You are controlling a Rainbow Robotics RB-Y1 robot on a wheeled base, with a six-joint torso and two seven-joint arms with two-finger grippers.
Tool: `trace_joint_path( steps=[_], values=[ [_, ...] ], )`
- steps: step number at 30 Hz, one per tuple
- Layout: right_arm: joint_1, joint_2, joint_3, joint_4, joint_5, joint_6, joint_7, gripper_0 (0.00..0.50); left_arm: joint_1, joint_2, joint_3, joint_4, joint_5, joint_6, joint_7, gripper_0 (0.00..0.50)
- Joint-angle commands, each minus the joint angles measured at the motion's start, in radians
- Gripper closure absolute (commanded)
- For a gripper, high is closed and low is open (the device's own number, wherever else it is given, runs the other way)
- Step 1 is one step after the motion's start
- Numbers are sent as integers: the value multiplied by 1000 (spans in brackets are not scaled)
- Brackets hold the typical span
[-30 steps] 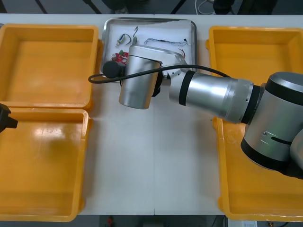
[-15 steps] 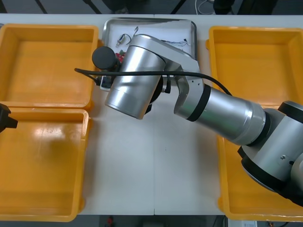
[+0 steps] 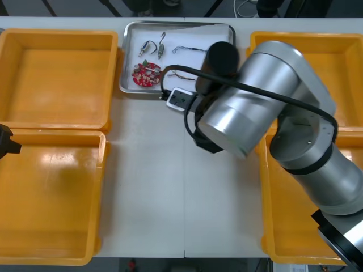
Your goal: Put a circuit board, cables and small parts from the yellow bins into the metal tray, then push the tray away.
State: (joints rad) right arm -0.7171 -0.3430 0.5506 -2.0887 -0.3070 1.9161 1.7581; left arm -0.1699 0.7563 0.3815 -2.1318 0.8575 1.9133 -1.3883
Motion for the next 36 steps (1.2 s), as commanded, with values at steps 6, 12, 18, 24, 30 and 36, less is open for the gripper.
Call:
trace_joint_path(
  steps=[6,12,18,24,30,36],
  values=[
    [134,-94,-238,-172,-87,4,-230,0,18,38,28,-30,8,7,-15,0],
    [222,-163,-340,-257,-133,4,-358,0,18,38,28,-30,8,7,-15,0],
    [338,-220,-494,-338,-215,4,-471,0,18,38,28,-30,8,7,-15,0],
    [459,-268,-667,-379,-310,4,-525,0,18,38,28,-30,8,7,-15,0],
    [568,-309,-830,-378,-397,4,-528,0,18,38,28,-30,8,7,-15,0],
    [668,-327,-936,-378,-466,4,-528,0,18,38,28,-30,8,7,-15,0]
  ],
)
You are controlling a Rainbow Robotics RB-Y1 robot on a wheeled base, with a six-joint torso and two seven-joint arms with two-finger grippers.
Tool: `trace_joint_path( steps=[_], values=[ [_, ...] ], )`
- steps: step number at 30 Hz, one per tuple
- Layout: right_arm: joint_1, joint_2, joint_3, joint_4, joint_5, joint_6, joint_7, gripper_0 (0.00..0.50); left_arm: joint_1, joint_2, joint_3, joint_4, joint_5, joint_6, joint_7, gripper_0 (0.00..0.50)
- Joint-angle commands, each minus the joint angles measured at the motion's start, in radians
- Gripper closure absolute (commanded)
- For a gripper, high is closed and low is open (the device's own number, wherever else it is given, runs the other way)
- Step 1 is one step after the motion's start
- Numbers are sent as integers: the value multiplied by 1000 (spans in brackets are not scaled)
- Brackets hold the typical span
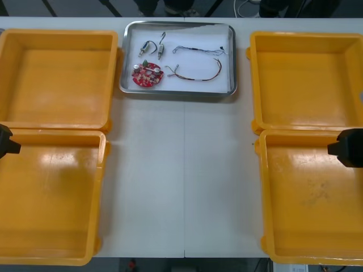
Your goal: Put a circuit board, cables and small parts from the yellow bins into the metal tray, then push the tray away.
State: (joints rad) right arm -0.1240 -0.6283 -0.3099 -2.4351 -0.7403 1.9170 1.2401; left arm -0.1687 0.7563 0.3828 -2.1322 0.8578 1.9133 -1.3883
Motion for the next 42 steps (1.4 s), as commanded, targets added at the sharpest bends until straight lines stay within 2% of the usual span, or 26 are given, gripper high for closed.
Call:
trace_joint_path(
  steps=[1,9,13,24,42],
  values=[
    [92,-42,-83,-32,-34,3,-10,0,17,38,27,-29,7,7,-15,0],
    [126,-59,-90,14,-19,3,-8,0,17,38,27,-29,7,7,-15,0],
    [109,-64,-92,67,-54,3,-10,0,17,38,27,-29,7,7,-15,0],
    [57,-100,-89,114,-80,3,-10,0,17,38,27,-29,7,7,-15,0],
    [49,-110,-90,116,-94,3,-14,0,17,38,27,-29,7,7,-15,0]
  ],
)
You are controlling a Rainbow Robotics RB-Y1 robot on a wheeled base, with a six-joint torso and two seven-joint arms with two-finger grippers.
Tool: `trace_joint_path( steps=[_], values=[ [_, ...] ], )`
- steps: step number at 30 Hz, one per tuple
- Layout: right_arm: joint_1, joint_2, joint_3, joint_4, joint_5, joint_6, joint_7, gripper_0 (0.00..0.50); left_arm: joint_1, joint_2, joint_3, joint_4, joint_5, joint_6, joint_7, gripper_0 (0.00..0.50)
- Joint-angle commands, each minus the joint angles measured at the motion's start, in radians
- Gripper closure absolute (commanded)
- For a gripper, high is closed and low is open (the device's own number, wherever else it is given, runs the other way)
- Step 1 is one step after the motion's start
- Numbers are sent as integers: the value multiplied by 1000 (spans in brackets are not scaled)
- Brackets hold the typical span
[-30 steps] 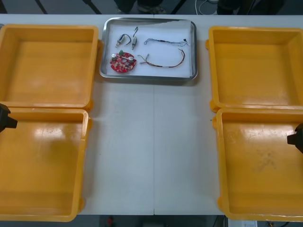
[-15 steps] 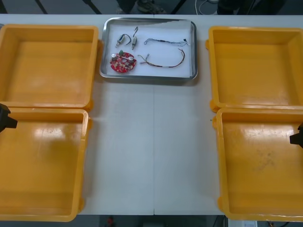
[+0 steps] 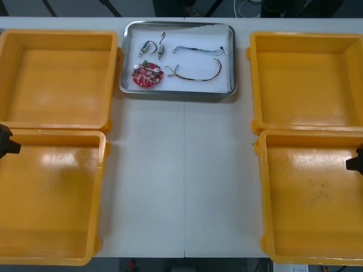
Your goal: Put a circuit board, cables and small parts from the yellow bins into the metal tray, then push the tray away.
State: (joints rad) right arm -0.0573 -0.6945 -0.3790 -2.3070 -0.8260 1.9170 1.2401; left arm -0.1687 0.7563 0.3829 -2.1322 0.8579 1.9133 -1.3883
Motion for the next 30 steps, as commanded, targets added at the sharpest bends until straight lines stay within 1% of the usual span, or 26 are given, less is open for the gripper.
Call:
trace_joint_path(
  steps=[1,30],
  values=[
    [-18,-43,-21,-12,-8,3,-14,0,17,38,27,-29,7,7,-15,0],
    [-18,-43,-21,-12,-8,3,-14,0,17,38,27,-29,7,7,-15,0]
  ],
)
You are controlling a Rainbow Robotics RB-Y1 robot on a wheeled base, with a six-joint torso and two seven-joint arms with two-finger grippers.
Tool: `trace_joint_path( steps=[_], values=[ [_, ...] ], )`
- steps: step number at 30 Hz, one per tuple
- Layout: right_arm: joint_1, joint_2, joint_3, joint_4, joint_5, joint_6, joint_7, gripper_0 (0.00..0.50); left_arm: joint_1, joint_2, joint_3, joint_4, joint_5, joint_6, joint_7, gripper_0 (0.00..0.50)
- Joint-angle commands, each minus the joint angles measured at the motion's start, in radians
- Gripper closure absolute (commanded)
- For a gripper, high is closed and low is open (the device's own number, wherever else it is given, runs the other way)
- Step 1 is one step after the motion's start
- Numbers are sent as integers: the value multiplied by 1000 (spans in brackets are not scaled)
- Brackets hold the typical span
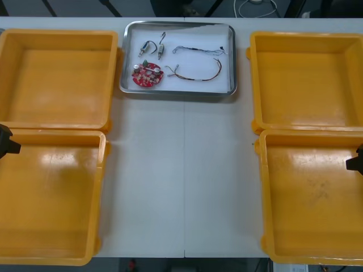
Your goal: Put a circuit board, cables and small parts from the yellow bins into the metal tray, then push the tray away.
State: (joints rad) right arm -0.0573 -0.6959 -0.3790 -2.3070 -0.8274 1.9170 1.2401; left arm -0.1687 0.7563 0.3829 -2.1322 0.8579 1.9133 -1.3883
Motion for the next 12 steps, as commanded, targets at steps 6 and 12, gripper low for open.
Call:
trace_joint_path(
  steps=[6,12],
  values=[
    [-18,-42,-21,-12,-7,3,-14,0,17,38,27,-29,7,7,-15,0],
    [-18,-42,-21,-12,-7,3,-14,0,17,38,27,-29,7,7,-15,0]
  ],
)
